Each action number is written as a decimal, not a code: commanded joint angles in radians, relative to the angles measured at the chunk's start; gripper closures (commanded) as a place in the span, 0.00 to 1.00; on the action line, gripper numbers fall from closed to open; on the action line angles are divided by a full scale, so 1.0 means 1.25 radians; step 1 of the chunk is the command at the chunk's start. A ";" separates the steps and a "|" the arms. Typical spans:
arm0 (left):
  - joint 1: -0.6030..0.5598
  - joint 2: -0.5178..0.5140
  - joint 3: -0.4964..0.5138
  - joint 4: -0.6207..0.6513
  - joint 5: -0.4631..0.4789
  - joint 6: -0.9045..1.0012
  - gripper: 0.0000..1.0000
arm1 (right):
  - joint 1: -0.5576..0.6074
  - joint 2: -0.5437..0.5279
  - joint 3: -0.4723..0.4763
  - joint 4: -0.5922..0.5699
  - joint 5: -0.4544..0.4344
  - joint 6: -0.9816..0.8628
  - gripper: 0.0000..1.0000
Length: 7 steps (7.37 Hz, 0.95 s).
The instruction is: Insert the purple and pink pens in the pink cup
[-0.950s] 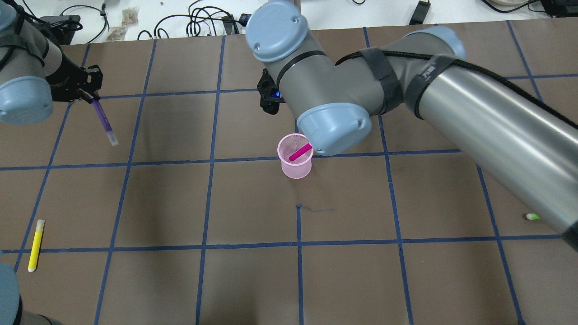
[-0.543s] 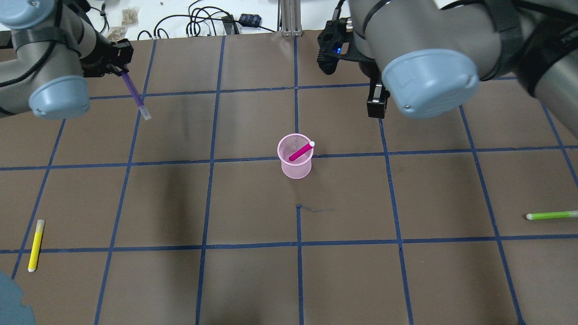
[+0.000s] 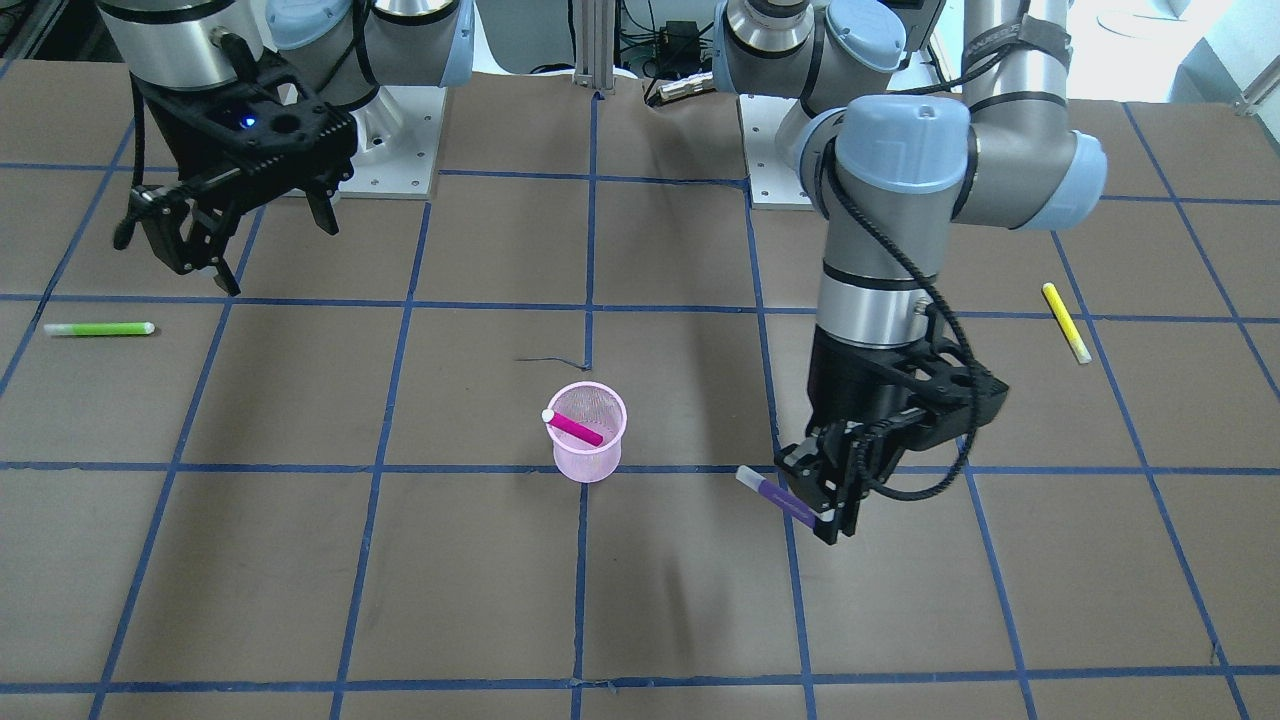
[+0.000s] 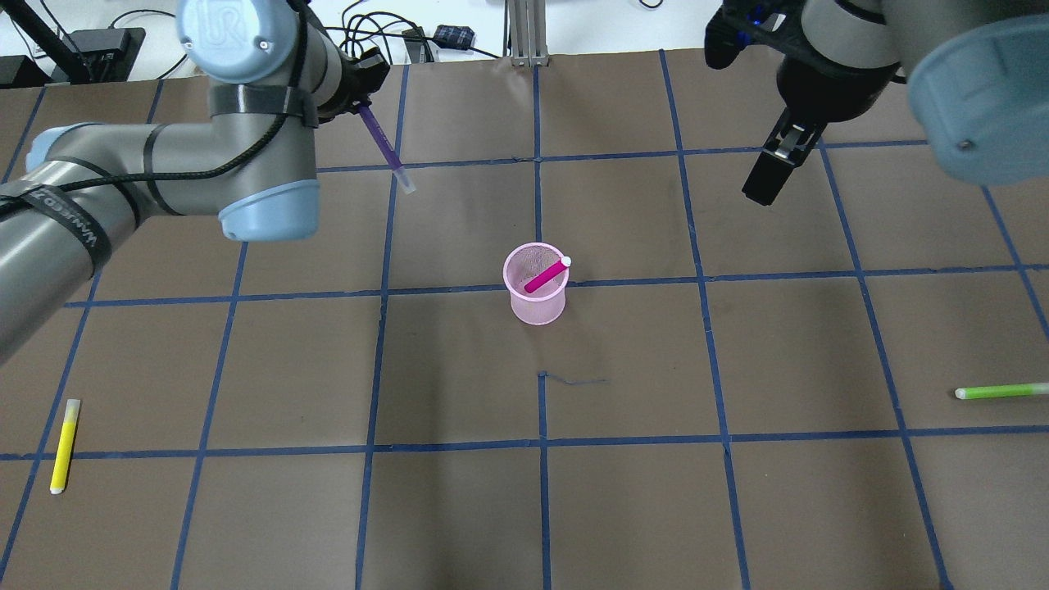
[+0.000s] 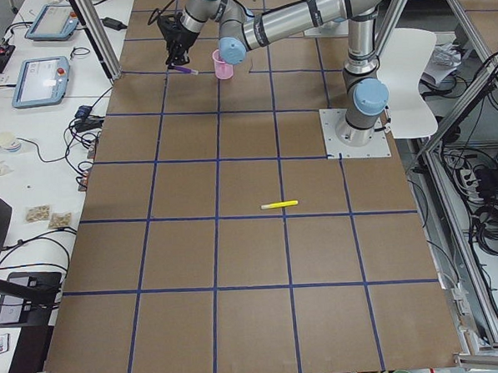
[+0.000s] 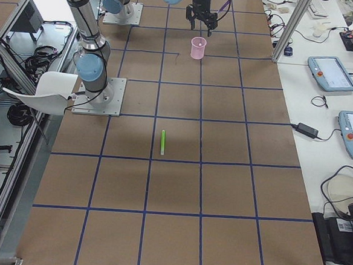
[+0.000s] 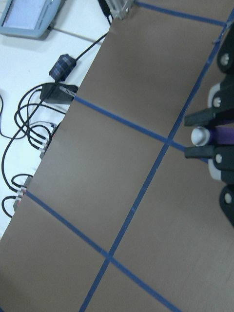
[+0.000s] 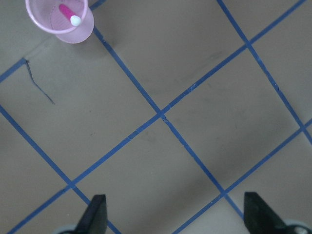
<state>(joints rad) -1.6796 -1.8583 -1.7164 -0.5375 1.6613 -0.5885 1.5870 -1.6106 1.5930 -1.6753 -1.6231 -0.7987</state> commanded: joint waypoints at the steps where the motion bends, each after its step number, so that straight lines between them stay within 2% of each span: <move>1: -0.087 -0.006 -0.033 0.063 0.026 -0.091 1.00 | -0.015 -0.012 0.002 0.012 0.007 0.197 0.00; 3: -0.126 -0.008 -0.060 0.083 0.058 -0.101 1.00 | -0.002 -0.012 0.017 0.004 0.012 0.313 0.00; 4: -0.165 -0.009 -0.063 0.088 0.106 -0.138 1.00 | 0.020 -0.012 0.021 0.001 0.011 0.458 0.00; 5: -0.199 -0.009 -0.063 0.089 0.118 -0.166 1.00 | 0.055 -0.010 0.022 -0.005 0.011 0.558 0.00; 6: -0.207 -0.011 -0.065 0.088 0.124 -0.169 1.00 | 0.086 0.004 0.022 -0.066 0.004 0.619 0.00; 7: -0.210 -0.013 -0.074 0.089 0.126 -0.170 1.00 | 0.088 0.006 0.022 -0.073 0.010 0.636 0.00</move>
<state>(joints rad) -1.9294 -1.8719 -1.7993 -0.4278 1.8104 -0.7926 1.6774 -1.6109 1.6193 -1.7359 -1.6134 -0.0646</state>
